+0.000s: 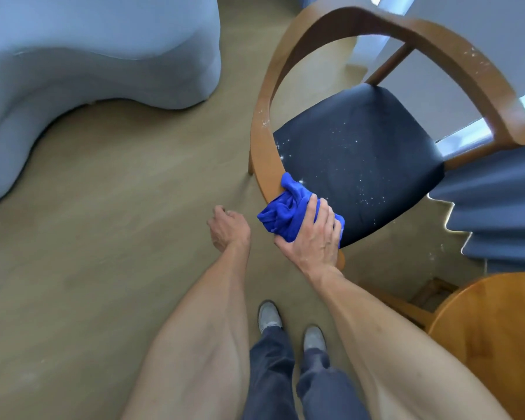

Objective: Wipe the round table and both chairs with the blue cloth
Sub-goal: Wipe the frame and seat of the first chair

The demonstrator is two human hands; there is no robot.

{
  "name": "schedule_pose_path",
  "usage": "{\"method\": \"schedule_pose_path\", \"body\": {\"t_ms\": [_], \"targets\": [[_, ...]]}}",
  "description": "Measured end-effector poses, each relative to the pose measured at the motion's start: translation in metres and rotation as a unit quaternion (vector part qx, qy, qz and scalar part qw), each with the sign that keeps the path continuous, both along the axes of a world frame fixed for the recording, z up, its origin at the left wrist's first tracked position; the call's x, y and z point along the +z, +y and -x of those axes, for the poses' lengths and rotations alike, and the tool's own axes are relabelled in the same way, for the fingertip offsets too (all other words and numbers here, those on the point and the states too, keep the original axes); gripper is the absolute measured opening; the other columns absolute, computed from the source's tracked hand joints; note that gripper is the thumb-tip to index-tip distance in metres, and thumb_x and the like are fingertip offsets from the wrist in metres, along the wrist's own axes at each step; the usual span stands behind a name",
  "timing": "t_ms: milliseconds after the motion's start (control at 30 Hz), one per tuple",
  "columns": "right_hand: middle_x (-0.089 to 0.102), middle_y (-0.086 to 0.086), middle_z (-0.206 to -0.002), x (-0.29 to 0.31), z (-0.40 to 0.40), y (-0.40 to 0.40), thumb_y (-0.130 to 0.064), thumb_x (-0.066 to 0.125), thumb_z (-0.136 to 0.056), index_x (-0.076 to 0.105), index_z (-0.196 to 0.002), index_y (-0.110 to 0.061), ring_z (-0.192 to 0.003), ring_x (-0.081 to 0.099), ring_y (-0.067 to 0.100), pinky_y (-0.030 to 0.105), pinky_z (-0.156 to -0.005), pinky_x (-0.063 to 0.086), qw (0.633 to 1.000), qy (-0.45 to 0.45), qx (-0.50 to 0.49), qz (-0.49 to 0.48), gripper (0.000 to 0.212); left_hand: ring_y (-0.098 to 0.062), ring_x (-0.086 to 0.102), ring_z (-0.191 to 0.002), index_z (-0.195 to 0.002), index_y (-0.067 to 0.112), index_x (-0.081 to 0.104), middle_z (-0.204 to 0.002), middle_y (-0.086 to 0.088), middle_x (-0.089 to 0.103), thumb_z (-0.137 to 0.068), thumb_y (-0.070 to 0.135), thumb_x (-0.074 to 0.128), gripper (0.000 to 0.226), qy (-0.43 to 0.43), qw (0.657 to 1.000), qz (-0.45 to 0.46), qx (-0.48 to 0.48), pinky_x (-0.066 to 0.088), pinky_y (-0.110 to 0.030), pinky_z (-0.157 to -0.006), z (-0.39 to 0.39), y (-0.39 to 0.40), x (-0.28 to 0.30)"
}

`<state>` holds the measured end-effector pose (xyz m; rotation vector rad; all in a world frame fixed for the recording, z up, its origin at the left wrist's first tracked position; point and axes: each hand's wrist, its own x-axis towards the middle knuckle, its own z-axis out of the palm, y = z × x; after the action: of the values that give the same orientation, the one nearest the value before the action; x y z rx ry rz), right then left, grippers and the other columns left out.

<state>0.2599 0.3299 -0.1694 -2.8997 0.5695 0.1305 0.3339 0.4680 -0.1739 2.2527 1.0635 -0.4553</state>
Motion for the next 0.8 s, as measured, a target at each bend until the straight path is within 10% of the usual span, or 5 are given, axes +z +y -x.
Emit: {"method": "schedule_pose_path", "body": {"t_ms": [400,800], "targets": [[0.042,0.017,-0.142,0.009,-0.184,0.063,-0.072,0.058,-0.07,0.028,-0.147,-0.003,-0.128,0.044,0.034,0.048,-0.101,0.039,0.987,0.022,-0.14,-0.076,0.107,-0.033,0.056,-0.106,-0.109,0.011,0.062,-0.117,-0.015,0.062,-0.096,0.021,0.035,0.032,-0.055,0.998,0.004,0.033,0.039,-0.034,-0.08,-0.136,0.013,0.014],[0.049,0.01,-0.13,0.007,-0.346,0.047,-0.058,0.072,-0.071,0.029,-0.145,-0.01,-0.115,0.053,0.031,0.048,-0.097,0.046,0.899,-0.045,-0.399,-0.176,0.098,-0.033,0.055,-0.112,-0.116,0.01,0.059,-0.123,-0.017,0.059,-0.099,0.025,0.033,0.034,-0.044,0.999,-0.005,0.007,0.04,-0.035,-0.087,-0.296,-0.001,0.007]]}}
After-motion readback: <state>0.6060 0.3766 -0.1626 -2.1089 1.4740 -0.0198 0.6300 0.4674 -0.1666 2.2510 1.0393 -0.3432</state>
